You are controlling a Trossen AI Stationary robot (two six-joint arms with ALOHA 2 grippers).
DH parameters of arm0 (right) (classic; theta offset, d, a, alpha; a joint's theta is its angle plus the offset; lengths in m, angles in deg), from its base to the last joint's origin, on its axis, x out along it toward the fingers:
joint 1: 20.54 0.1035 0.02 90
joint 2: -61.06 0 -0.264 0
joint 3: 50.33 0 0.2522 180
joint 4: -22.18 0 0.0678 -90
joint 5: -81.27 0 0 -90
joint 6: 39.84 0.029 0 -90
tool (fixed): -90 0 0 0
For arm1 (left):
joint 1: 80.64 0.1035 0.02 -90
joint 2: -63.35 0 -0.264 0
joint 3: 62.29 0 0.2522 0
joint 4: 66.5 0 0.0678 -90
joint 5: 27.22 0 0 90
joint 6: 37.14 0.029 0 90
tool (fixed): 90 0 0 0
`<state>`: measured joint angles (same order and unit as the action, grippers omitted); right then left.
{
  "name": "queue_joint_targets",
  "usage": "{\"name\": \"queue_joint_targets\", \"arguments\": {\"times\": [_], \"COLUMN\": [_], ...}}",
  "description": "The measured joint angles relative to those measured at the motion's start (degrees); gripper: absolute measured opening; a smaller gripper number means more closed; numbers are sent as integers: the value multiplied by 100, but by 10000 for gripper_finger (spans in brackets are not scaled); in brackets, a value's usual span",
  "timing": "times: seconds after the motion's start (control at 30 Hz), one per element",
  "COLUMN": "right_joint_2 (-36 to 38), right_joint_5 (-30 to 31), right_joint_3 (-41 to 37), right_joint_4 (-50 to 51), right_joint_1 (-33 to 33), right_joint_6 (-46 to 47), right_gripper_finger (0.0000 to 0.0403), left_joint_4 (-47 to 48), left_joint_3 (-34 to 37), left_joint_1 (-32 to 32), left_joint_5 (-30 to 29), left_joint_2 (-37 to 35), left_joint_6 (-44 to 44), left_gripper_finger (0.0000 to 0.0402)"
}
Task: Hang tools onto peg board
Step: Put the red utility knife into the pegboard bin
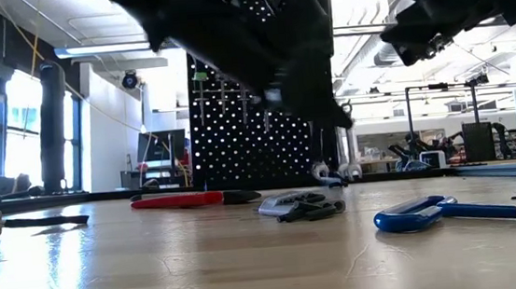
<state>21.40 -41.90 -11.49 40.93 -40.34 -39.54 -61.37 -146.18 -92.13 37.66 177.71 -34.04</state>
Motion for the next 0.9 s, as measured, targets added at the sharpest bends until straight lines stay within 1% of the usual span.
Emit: {"name": "queue_joint_targets", "arguments": {"times": [0.07,0.2,0.3,0.43,0.57,0.63,0.77,0.9], "right_joint_2": [2,-5,-49,-252,-736,-1059,-1788,-2556], "right_joint_5": [32,447,752,1301,2073,2458,3058,3550], "right_joint_3": [-47,-280,-578,-1033,-1440,-1530,-1528,-1288], "right_joint_4": [-13,-200,-682,-1803,-2965,-3448,-4131,-4671], "right_joint_1": [275,894,1386,2065,2801,3148,3682,4026], "right_joint_6": [127,448,771,1228,1511,1593,1682,1617], "right_gripper_finger": [158,158,158,158,158,158,158,158], "left_joint_4": [650,1680,1928,1592,734,398,272,299], "left_joint_3": [0,0,128,705,1447,1787,2224,2510], "left_joint_1": [-153,-465,-692,-918,-1064,-1126,-1237,-1354], "left_joint_5": [2,16,17,75,563,648,639,491], "left_joint_2": [-159,-357,-480,-748,-983,-1065,-1235,-1447], "left_joint_6": [-85,-259,-306,-352,-379,-600,-1042,-1248], "left_gripper_finger": [212,212,212,211,211,211,211,211]}}
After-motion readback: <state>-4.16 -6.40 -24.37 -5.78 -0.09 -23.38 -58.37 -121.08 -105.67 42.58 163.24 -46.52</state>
